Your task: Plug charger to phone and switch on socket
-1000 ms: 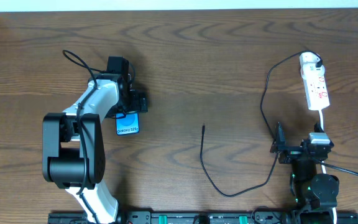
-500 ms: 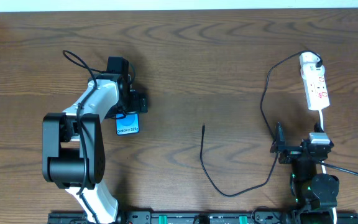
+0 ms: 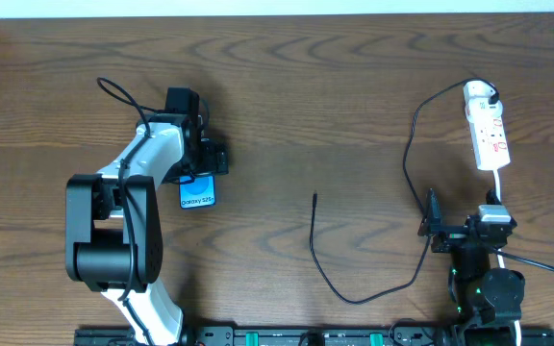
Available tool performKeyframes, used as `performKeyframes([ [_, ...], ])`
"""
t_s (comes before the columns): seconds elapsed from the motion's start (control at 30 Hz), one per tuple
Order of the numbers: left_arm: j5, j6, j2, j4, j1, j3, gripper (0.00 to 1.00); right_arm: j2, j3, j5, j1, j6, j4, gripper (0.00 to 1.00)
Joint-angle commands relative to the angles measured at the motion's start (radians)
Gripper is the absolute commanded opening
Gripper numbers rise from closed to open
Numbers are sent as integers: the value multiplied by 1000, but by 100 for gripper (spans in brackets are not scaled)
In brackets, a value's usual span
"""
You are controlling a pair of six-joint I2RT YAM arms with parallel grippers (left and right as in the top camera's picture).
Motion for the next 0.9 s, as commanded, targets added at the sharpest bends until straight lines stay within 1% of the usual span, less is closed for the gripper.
performKeyframes([
  [0.0, 6, 3, 31, -17, 5, -39, 98, -6, -4, 4, 5, 13, -1, 99],
  [0.13, 6, 3, 31, -17, 5, -39, 100, -6, -4, 4, 5, 13, -1, 99],
  [0.5, 6, 3, 31, -18, 4, -39, 94, -6, -4, 4, 5, 13, -1, 99],
  [0.87, 6, 3, 31, -18, 4, -39, 90, -6, -4, 4, 5, 13, -1, 99],
])
